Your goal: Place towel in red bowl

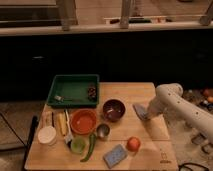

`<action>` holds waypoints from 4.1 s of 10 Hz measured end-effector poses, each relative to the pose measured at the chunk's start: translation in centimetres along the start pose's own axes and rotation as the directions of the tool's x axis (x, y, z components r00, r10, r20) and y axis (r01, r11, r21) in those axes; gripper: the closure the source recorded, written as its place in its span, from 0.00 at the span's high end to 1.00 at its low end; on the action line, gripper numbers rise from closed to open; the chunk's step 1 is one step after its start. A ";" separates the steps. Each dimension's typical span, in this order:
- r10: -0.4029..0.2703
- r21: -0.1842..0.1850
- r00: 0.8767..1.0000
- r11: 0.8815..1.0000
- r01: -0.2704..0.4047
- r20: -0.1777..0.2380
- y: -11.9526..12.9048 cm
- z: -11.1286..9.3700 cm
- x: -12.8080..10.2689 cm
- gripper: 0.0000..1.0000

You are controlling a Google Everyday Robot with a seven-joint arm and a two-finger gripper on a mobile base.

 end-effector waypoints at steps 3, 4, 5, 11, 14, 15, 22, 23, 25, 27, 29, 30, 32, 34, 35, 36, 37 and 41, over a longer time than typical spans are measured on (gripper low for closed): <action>-0.027 0.008 0.999 1.000 0.028 -0.020 0.0 -3.0 -0.9 0.01; -0.037 0.008 0.999 0.999 0.037 -0.029 0.2 -3.5 -1.1 0.01; -0.045 0.008 0.998 0.999 0.045 -0.032 0.3 -3.6 -1.4 0.01; -0.083 0.022 0.994 0.996 0.085 -0.067 0.6 -5.6 -2.3 0.01; -0.104 0.033 0.992 0.994 0.107 -0.076 0.2 -6.9 -3.6 0.01; -0.109 0.036 0.991 0.993 0.112 -0.081 0.3 -7.4 -3.7 0.01; -0.177 0.050 0.978 0.982 0.183 -0.106 0.3 -10.0 -7.0 0.01; -0.189 0.053 0.976 0.979 0.196 -0.110 0.4 -10.0 -7.3 0.01; -0.221 0.053 0.968 0.972 0.229 -0.115 0.4 -10.0 -8.7 0.01; -0.241 0.052 0.963 0.967 0.248 -0.118 0.7 -10.2 -9.8 0.01; -0.259 0.054 0.958 0.962 0.267 -0.122 0.9 -10.6 -10.2 0.01; -0.272 0.054 0.955 0.959 0.280 -0.118 0.8 -10.7 -11.0 0.01; -0.293 0.058 0.949 0.952 0.301 -0.119 0.6 -11.0 -12.6 0.01; -0.314 0.061 0.942 0.944 0.323 -0.121 0.6 -11.5 -13.3 0.01; -0.329 0.060 0.937 0.940 0.337 -0.119 0.6 -11.7 -14.4 0.01; -0.342 0.059 0.933 0.935 0.350 -0.116 0.5 -11.7 -15.6 0.01; -0.349 0.059 0.931 0.933 0.356 -0.111 0.5 -11.8 -16.4 0.01; -0.407 0.052 0.907 0.909 0.415 -0.111 0.3 -12.2 -19.9 0.01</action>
